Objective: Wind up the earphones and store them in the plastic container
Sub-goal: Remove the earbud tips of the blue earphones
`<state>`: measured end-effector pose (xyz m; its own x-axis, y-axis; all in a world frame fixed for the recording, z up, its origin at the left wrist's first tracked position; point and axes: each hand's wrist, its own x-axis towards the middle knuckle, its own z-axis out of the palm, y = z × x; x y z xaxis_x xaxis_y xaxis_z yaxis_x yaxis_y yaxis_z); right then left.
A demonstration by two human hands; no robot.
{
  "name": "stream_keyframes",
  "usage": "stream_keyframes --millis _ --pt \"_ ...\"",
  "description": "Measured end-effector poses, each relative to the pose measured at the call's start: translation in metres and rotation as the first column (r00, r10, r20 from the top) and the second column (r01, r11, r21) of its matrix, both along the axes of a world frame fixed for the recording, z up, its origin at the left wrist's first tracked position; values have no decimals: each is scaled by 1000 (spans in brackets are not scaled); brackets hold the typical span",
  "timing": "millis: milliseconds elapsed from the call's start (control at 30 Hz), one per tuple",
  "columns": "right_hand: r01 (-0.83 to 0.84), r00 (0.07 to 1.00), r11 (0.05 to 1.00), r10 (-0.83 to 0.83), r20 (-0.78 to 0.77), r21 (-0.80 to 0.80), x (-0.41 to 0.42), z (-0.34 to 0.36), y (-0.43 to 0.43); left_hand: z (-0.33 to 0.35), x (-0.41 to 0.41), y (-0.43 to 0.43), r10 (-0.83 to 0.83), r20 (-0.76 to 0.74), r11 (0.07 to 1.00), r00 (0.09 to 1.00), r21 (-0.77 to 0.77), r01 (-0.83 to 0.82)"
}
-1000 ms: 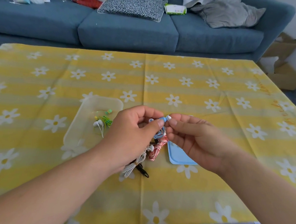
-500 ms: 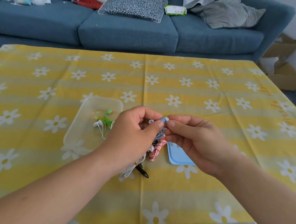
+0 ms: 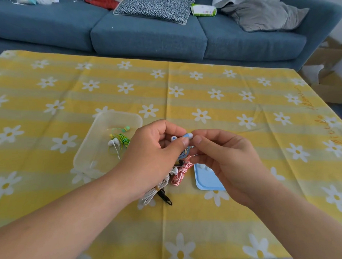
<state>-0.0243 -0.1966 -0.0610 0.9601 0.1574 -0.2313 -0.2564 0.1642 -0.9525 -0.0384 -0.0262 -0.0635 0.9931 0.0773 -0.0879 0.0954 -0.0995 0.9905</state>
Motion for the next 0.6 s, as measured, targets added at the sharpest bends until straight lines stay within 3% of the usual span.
stream_keyframes --millis 600 --pt "-65 995 995 71 -77 70 8 -3 -7 -1 -1 3 -59 6 998 998 12 59"
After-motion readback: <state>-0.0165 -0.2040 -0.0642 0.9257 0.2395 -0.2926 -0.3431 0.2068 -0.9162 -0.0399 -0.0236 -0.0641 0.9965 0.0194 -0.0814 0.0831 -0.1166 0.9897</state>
